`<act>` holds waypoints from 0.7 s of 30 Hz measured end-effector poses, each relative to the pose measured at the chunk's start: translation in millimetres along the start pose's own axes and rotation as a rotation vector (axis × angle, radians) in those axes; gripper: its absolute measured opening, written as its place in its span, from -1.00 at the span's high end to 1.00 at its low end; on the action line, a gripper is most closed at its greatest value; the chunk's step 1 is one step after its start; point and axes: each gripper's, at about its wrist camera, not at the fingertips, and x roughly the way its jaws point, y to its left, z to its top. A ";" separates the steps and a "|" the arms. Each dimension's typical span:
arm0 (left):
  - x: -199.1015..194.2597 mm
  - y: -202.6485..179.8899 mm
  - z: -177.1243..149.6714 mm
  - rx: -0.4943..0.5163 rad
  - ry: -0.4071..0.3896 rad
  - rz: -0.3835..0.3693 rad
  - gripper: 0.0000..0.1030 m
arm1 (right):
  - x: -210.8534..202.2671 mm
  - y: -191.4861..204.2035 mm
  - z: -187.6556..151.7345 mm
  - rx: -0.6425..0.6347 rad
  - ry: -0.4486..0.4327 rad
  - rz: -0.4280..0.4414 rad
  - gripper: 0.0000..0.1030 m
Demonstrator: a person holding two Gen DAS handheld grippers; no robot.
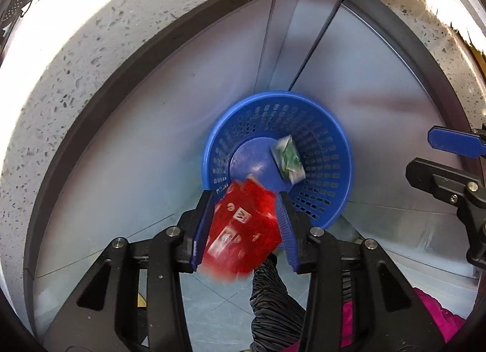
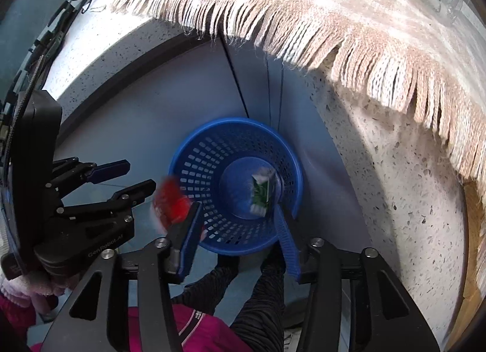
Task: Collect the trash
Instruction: 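Open the left tool over the blue basket while the right tool drops the carton in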
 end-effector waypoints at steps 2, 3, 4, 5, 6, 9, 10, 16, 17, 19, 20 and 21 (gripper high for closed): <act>-4.7 3.1 -0.1 -0.005 -0.002 -0.001 0.18 | -2.0 -1.6 1.0 0.005 -0.001 0.004 -0.01; -5.6 3.5 0.3 -0.008 -0.003 -0.001 0.18 | -3.0 -1.7 0.6 0.007 -0.002 0.006 -0.01; -6.8 4.0 0.5 -0.010 -0.004 -0.001 0.18 | -3.7 -1.7 0.3 0.009 -0.004 0.008 -0.01; -7.5 4.7 1.0 -0.010 -0.005 0.000 0.18 | -5.8 -2.7 0.8 0.010 -0.005 0.008 -0.01; -7.4 5.2 1.3 -0.011 -0.005 0.003 0.18 | -6.5 -2.6 1.5 0.011 -0.007 0.009 -0.01; -11.1 5.6 -0.5 -0.015 -0.005 0.004 0.18 | -7.0 -4.4 2.4 0.012 -0.008 0.014 -0.01; -12.1 5.8 -1.0 -0.015 -0.006 0.003 0.18 | -8.5 -4.8 2.5 0.011 -0.010 0.014 -0.01; -17.0 6.6 -0.4 -0.020 -0.018 0.003 0.18 | -20.3 -2.2 2.8 0.016 -0.018 0.020 -0.01; -18.5 6.4 -0.1 -0.021 -0.021 0.003 0.18 | -22.5 -2.9 2.9 0.016 -0.019 0.023 -0.01; -22.4 5.4 0.9 -0.021 -0.031 0.005 0.18 | -23.9 -3.0 2.0 0.016 -0.023 0.027 -0.01; -24.6 5.0 1.6 -0.021 -0.036 0.006 0.18 | -27.4 -3.5 2.1 0.015 -0.026 0.033 -0.01; -27.4 4.7 2.4 -0.023 -0.043 0.005 0.18 | -29.6 -3.6 1.8 0.014 -0.030 0.037 -0.01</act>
